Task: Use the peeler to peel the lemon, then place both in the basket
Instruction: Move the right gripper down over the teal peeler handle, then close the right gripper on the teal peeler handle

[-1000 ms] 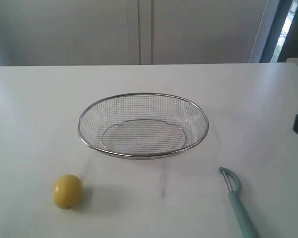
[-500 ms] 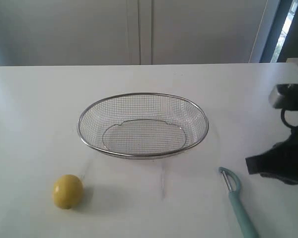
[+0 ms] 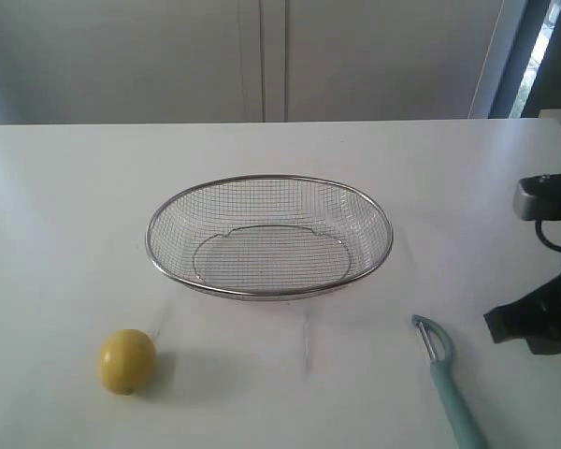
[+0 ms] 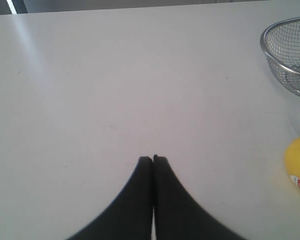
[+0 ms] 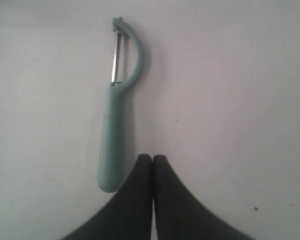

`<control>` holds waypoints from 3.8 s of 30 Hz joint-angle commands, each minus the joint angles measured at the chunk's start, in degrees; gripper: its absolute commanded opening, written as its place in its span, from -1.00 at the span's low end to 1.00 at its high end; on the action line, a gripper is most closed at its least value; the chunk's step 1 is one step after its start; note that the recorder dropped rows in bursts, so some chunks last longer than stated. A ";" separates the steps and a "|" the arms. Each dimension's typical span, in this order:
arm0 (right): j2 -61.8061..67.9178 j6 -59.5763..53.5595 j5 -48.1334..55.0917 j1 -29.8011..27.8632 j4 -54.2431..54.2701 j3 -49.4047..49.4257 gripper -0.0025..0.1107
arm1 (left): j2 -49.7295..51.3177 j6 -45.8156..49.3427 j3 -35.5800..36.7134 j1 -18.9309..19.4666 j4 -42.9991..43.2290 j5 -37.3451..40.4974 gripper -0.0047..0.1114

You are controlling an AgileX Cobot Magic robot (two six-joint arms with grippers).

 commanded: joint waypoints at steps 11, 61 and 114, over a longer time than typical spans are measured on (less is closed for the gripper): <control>3.73 6.81 1.46 14.30 -4.42 -0.10 -0.96 | -0.22 -0.06 0.21 0.32 0.26 -0.24 -0.92; 15.58 12.87 -10.51 19.12 -10.84 2.34 0.03 | -0.22 -0.06 0.21 0.32 0.26 -0.24 -0.92; 29.95 20.12 -17.69 19.12 -10.43 5.67 -0.96 | -0.22 -0.06 0.21 0.32 0.26 -0.24 -0.92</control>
